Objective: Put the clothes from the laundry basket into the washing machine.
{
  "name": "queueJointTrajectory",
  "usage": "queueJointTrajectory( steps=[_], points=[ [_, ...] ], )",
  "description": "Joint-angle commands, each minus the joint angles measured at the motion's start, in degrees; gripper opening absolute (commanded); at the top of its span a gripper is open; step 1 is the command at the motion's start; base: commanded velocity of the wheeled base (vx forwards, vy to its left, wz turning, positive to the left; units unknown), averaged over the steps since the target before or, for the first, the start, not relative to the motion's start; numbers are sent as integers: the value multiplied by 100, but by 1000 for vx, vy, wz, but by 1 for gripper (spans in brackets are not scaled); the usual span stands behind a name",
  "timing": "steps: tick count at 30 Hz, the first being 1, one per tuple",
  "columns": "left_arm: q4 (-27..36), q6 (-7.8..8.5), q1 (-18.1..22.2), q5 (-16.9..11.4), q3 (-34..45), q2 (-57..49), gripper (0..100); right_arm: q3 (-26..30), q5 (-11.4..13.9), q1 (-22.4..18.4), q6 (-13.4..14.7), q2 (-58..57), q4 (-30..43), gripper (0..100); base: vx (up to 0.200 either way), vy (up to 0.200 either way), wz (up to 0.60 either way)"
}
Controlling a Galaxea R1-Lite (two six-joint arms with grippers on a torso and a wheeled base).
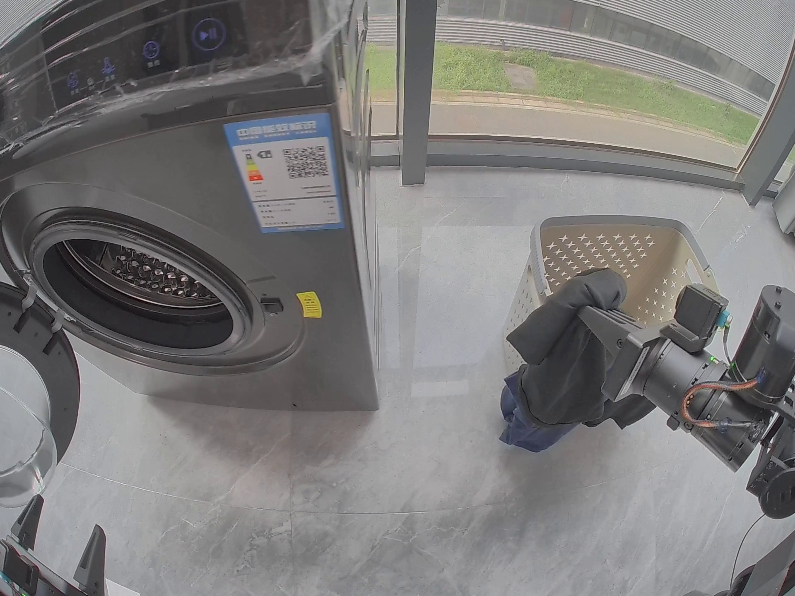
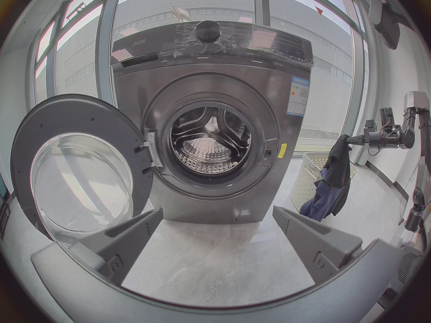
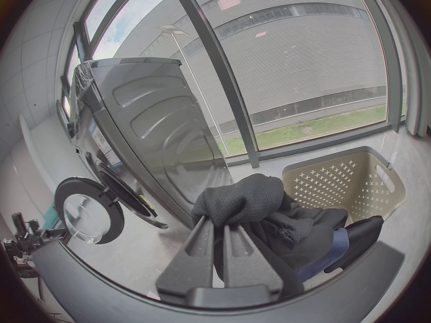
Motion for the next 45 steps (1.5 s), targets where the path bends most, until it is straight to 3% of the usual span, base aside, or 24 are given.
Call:
queueJointTrajectory(
  steps=[1, 7, 22, 34, 45],
  points=[
    [1, -4, -6, 1, 101, -88, 100, 1, 5, -1, -1, 1, 4, 0, 0, 0, 0],
    [1, 4, -6, 1, 101, -88, 100, 1, 5, -1, -1, 1, -4, 0, 0, 0, 0],
    [1, 4, -6, 1, 101, -88, 100, 36, 13, -1, -1, 9, 4, 0, -200, 0, 0],
    [1, 4, 3, 1, 101, -88, 100, 53, 22, -1, -1, 18, 4, 0, 0, 0, 0],
    [1, 4, -6, 1, 101, -88, 100, 53, 22, -1, -10, 18, 4, 0, 0, 200, 0]
  ],
)
